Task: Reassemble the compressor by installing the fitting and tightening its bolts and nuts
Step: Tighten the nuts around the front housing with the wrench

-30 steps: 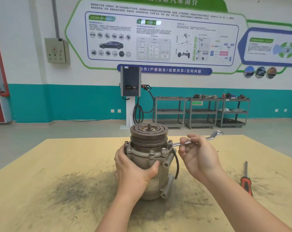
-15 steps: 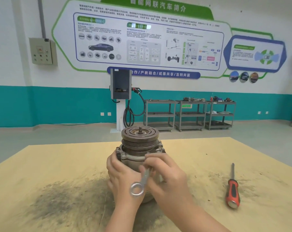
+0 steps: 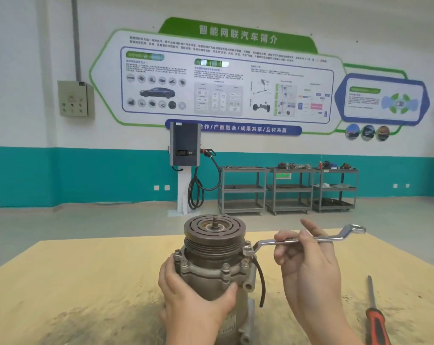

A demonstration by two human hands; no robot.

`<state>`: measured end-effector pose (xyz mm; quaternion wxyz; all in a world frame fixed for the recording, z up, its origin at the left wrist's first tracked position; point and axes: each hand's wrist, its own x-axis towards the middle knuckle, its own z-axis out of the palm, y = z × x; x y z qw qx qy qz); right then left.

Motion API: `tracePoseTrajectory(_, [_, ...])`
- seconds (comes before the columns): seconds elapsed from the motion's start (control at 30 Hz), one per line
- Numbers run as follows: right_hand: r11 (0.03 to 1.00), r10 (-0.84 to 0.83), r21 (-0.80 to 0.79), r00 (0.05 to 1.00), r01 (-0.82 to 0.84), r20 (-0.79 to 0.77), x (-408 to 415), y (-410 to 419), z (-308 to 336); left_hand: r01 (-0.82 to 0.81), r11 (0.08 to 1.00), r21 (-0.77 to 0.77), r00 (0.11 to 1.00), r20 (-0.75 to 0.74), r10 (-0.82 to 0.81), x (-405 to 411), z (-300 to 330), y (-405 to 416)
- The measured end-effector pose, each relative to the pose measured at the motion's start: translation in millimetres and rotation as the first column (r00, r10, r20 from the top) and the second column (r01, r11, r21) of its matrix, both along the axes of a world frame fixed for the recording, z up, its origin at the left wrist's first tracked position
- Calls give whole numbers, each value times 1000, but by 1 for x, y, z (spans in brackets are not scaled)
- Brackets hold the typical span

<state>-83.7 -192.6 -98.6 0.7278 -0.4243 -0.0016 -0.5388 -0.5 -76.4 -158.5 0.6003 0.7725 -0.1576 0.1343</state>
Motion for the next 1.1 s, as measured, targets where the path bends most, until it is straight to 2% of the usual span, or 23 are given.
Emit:
tracePoseTrajectory(0.3, [972, 202, 133, 978, -195, -43, 2, -6, -7, 88, 994, -71, 996, 28, -86, 1, -2, 4])
tracePoseTrajectory(0.53, [994, 99, 56, 995, -98, -9, 3, -4, -14, 202, 969, -143, 979, 57, -196, 1, -2, 10])
tracePoseTrajectory(0.63, [990, -71, -119, 996, 77, 49, 4, 6, -21, 198, 967, -158, 980, 53, -192, 4, -5, 10])
tracePoseTrajectory(0.67, [963, -154, -207, 983, 172, 100, 4, 11, -24, 187, 971, -147, 982, 53, -181, 5, -6, 10])
tracePoseTrajectory(0.73, [846, -274, -413, 940, 336, 205, 6, 21, -31, 170, 976, -135, 985, 49, -165, 6, -7, 8])
tracePoseTrajectory(0.83, [660, -289, -650, 926, 376, 243, 9, 30, -39, 158, 980, -125, 987, 43, -154, 6, -7, 6])
tracePoseTrajectory(0.9, [625, -289, -691, 930, 362, 227, 10, 30, -40, 165, 978, -125, 986, 29, -162, 6, -6, 7])
tracePoseTrajectory(0.97, [661, -298, -653, 928, 370, 225, 8, 31, -37, 168, 977, -128, 986, 30, -166, 6, -6, 7])
tracePoseTrajectory(1.0, [709, -298, -605, 931, 363, 210, 6, 31, -34, 168, 977, -130, 986, 33, -165, 6, -6, 9])
tracePoseTrajectory(1.07, [863, -263, -421, 960, 280, 97, 4, 24, -26, 177, 976, -127, 984, 40, -173, 5, -5, 10])
tracePoseTrajectory(1.1, [941, -191, -281, 982, 186, 12, 3, 17, -22, 180, 977, -117, 983, 39, -177, 4, -4, 10])
